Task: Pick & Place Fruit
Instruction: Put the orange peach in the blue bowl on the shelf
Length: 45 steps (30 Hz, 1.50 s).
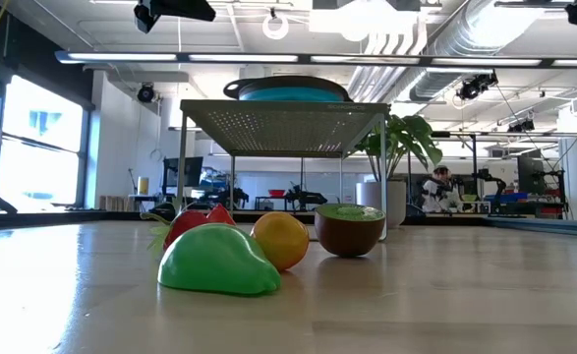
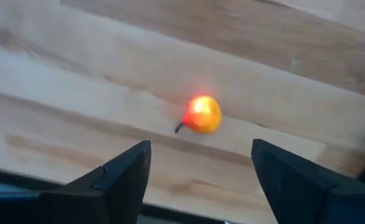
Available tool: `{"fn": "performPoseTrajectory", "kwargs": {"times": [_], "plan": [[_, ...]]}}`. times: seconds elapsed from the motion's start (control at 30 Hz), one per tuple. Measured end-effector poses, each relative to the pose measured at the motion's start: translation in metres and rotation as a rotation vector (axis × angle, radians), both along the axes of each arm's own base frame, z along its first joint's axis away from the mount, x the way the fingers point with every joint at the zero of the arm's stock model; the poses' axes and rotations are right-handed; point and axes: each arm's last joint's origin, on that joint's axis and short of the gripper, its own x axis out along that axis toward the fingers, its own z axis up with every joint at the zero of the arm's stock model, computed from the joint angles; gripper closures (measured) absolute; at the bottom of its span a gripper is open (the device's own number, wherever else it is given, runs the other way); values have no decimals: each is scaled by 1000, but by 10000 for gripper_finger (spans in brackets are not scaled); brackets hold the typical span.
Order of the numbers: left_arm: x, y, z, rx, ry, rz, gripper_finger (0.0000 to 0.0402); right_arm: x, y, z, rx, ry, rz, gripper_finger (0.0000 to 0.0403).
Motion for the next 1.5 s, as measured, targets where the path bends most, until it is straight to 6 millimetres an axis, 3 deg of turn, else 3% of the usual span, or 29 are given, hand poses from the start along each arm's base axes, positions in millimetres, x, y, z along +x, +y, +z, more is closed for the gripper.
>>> {"fn": "performPoseTrajectory", "kwargs": {"times": [0.6, 0.9, 1.1, 1.5], "plan": [[0, 0, 0, 0, 0, 0, 402, 9, 19, -45, -77, 66, -11, 142], [0, 0, 0, 0, 0, 0, 402, 10, 21, -57, -116, 77, 1, 148], [0, 0, 0, 0, 1, 0, 402, 6, 22, -74, -61, 49, -7, 162], [-1, 0, -3, -11, 27, 8, 402, 4, 20, -78, -56, 29, 2, 212]]}}
